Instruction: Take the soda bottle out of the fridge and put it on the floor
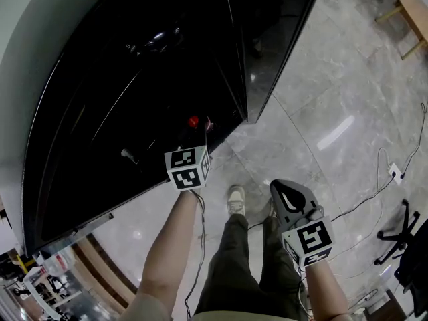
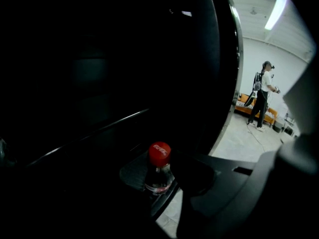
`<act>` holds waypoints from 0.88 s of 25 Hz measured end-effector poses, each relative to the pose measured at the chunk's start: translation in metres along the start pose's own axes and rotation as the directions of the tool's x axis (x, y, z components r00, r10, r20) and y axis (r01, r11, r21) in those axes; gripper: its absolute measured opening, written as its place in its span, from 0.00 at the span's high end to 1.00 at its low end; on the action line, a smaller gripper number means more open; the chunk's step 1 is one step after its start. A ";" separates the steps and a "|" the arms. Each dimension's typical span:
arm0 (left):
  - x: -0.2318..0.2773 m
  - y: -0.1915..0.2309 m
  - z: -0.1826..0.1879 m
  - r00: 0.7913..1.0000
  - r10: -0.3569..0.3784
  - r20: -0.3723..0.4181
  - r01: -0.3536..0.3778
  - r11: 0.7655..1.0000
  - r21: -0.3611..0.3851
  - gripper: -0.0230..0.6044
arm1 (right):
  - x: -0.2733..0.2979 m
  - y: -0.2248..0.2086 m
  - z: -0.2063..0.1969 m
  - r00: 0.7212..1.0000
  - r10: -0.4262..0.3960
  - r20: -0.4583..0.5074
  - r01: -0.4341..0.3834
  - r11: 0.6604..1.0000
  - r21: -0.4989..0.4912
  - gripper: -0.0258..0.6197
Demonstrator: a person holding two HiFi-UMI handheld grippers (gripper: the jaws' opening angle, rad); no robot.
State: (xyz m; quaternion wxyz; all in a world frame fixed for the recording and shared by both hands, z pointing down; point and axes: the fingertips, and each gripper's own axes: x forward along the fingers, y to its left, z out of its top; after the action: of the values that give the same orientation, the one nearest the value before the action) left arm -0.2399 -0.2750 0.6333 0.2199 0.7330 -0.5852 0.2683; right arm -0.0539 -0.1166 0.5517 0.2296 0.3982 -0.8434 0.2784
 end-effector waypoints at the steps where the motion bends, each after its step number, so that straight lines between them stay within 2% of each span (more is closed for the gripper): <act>1: -0.003 -0.005 0.003 1.000 -0.012 0.004 0.012 1.000 0.021 0.76 | -0.001 0.000 0.001 1.000 -0.001 0.000 0.001 1.000 0.002 0.96; 6: -0.025 -0.034 0.023 0.996 -0.086 0.014 0.084 0.994 0.073 0.76 | -0.013 -0.002 0.003 1.000 -0.013 -0.006 0.013 1.000 0.005 0.96; 11: -0.050 -0.068 0.037 0.986 -0.166 -0.014 0.166 0.980 0.107 0.76 | -0.030 -0.010 0.001 0.999 -0.042 -0.019 0.042 0.999 0.003 0.96; 16: -0.065 -0.108 0.038 0.970 -0.235 -0.062 0.243 0.951 0.190 0.76 | -0.046 -0.024 -0.010 0.995 -0.080 -0.059 0.080 0.997 -0.007 0.96; 22: -0.060 -0.156 0.014 0.945 -0.290 -0.150 0.321 0.908 0.268 0.76 | -0.052 -0.057 -0.031 0.984 -0.160 -0.078 0.159 0.987 -0.013 0.96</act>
State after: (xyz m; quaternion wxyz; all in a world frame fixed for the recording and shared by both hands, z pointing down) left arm -0.0965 -0.2057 0.5827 0.1809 0.8243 -0.4050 0.3518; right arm 0.0265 -0.0984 0.5590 0.2854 0.4524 -0.8000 0.2717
